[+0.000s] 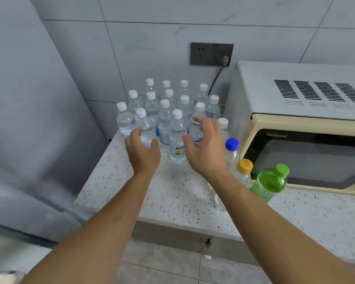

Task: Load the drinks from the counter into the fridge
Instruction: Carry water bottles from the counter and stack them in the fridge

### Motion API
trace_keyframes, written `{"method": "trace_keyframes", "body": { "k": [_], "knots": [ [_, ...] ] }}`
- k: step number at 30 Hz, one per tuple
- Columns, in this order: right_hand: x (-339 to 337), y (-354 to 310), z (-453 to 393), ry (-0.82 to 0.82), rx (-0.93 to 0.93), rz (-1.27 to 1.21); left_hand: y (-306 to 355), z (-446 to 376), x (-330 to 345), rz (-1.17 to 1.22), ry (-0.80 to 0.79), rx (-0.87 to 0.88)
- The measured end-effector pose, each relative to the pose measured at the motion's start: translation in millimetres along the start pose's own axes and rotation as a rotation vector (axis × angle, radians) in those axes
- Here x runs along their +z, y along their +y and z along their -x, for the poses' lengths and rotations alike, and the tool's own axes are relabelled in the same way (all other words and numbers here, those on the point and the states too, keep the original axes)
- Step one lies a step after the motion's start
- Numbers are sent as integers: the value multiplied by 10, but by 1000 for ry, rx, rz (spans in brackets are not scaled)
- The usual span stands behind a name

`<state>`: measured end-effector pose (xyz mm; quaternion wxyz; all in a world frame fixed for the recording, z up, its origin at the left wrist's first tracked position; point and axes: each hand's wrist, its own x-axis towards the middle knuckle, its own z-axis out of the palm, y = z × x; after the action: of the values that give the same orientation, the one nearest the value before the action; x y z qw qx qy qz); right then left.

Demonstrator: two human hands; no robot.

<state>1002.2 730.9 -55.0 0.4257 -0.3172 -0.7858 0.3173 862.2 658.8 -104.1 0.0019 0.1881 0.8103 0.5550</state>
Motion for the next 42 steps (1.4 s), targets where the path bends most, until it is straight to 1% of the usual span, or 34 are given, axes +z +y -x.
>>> {"method": "trace_keyframes", "body": {
  "k": [2, 4, 9, 11, 13, 15, 17, 21, 23, 28, 34, 37, 39, 41, 42],
  "knots": [
    [226, 7, -217, -109, 48, 49, 86, -301, -44, -24, 46, -10],
    [410, 57, -438, -209, 90, 158, 129, -519, -58, -117, 30, 14],
    [652, 159, -857, -442, 208, 410, 63, -794, -43, -481, -177, 268],
    [691, 172, -932, -494, 219, 460, 28, -833, -62, -524, -237, 317],
    [695, 167, -927, -481, 212, 478, 19, -835, -104, -469, -254, 319],
    [679, 159, -842, -471, 189, 499, 28, -790, -154, -394, -235, 312],
    [654, 163, -698, -480, 168, 495, 52, -699, -199, -377, -220, 287],
    [570, 149, -393, -419, 145, 355, 68, -407, -277, -318, -195, 174],
    [497, 148, -258, -383, 154, 289, 35, -251, -348, -286, -200, 146],
    [299, 136, -48, -312, 197, 196, -6, 28, -555, -234, -208, 137],
    [154, 107, 143, -334, 191, 206, -70, 199, -656, -224, -156, 135],
    [162, 225, 343, -265, 183, 160, -187, 272, -647, -235, -121, 173],
    [200, 315, 504, -293, 242, 114, -276, 309, -632, -143, -193, 104],
    [260, 421, 655, -346, 343, 47, -369, 351, -611, -61, -300, 23],
    [294, 472, 715, -354, 389, 9, -408, 366, -599, -44, -324, 7]
  ]
}}
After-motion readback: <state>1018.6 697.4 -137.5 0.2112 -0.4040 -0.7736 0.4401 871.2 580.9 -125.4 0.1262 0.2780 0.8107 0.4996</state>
